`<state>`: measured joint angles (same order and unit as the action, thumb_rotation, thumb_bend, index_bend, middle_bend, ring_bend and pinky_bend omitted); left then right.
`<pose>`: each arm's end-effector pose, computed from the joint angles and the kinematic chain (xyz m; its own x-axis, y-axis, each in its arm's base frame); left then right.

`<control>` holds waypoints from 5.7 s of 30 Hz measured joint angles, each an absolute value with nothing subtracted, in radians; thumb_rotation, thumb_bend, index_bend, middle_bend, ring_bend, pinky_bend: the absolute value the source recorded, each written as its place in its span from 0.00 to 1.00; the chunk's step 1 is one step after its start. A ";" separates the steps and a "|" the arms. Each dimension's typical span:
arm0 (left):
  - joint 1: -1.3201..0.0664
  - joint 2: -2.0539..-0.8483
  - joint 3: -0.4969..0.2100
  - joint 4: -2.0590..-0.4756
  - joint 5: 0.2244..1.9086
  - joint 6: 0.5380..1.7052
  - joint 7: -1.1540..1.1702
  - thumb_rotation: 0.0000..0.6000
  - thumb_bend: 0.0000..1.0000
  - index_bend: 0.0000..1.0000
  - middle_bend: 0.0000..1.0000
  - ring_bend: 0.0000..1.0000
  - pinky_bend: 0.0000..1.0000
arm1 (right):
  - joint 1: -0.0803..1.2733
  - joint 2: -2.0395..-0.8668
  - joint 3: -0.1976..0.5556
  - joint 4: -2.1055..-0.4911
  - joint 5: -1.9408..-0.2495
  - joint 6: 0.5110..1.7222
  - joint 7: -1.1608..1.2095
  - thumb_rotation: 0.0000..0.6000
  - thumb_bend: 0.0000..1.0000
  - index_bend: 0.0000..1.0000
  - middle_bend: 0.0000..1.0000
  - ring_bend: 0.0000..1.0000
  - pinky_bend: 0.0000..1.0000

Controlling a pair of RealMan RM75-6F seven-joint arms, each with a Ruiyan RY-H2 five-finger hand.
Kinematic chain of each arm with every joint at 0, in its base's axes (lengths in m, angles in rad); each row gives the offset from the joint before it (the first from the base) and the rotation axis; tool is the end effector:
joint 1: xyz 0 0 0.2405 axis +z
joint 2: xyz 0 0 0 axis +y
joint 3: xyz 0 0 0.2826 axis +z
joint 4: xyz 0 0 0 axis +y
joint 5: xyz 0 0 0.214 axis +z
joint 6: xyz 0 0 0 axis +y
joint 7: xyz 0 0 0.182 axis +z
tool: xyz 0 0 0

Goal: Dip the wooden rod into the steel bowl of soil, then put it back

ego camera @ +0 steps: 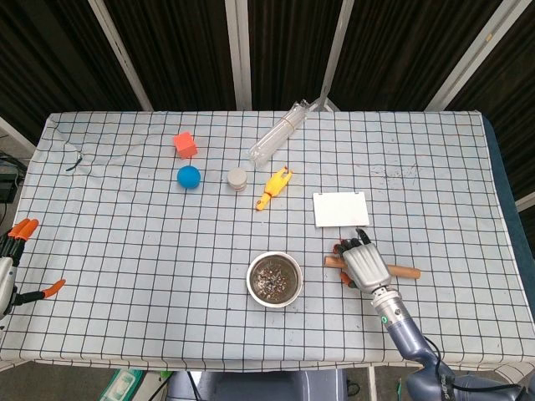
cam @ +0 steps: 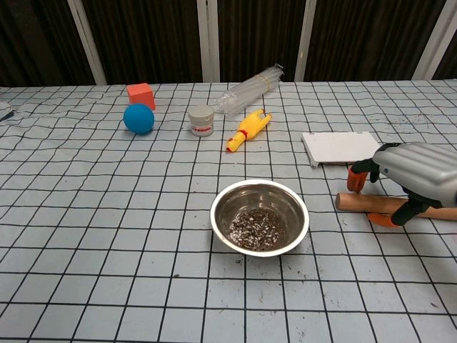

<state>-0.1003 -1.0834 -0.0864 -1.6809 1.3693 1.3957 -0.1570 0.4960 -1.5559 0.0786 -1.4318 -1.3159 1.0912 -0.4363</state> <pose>-0.3445 0.2320 0.1718 0.1924 0.0361 0.9807 0.9752 0.1041 -0.1951 -0.2390 -0.3323 -0.0303 0.5870 -0.1945 0.7859 -0.7920 -0.3388 0.5078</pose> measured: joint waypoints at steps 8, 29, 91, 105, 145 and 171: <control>-0.101 -1.082 -0.086 -1.684 1.368 1.392 -0.157 1.00 0.05 0.00 0.00 0.00 0.00 | 0.492 -1.562 0.087 -1.432 -1.292 1.097 -0.452 1.00 0.36 0.48 0.36 0.32 0.10; -0.101 -1.081 -0.086 -1.686 1.367 1.395 -0.158 1.00 0.05 0.00 0.00 0.00 0.00 | 0.500 -1.553 0.086 -1.429 -1.294 1.092 -0.451 1.00 0.38 0.69 0.46 0.41 0.10; -0.097 -1.087 -0.088 -1.686 1.374 1.412 -0.157 1.00 0.05 0.00 0.00 0.00 0.00 | 0.519 -1.471 0.157 -1.523 -1.349 1.139 -0.214 1.00 0.42 0.80 0.60 0.67 0.59; -0.096 -1.090 -0.089 -1.689 1.374 1.414 -0.163 1.00 0.05 0.00 0.00 0.00 0.00 | 0.491 -1.388 0.280 -1.683 -1.268 1.195 0.032 1.00 0.42 0.80 0.60 0.67 0.60; -0.084 -1.131 -0.098 -1.671 1.394 1.463 -0.153 1.00 0.05 0.00 0.00 0.00 0.00 | 0.544 -1.717 0.215 -1.557 -1.594 1.403 0.628 1.00 0.42 0.81 0.61 0.68 0.63; -0.083 -1.128 -0.097 -1.668 1.398 1.460 -0.169 1.00 0.05 0.00 0.00 0.00 0.00 | 0.559 -1.951 0.237 -1.322 -1.582 1.491 0.715 1.00 0.42 0.81 0.61 0.68 0.63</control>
<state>-0.0825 -1.1278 -0.0968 -1.6682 1.3984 1.4602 -0.1688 0.5591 -1.9511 0.2368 -1.3217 -1.5823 1.4913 0.7154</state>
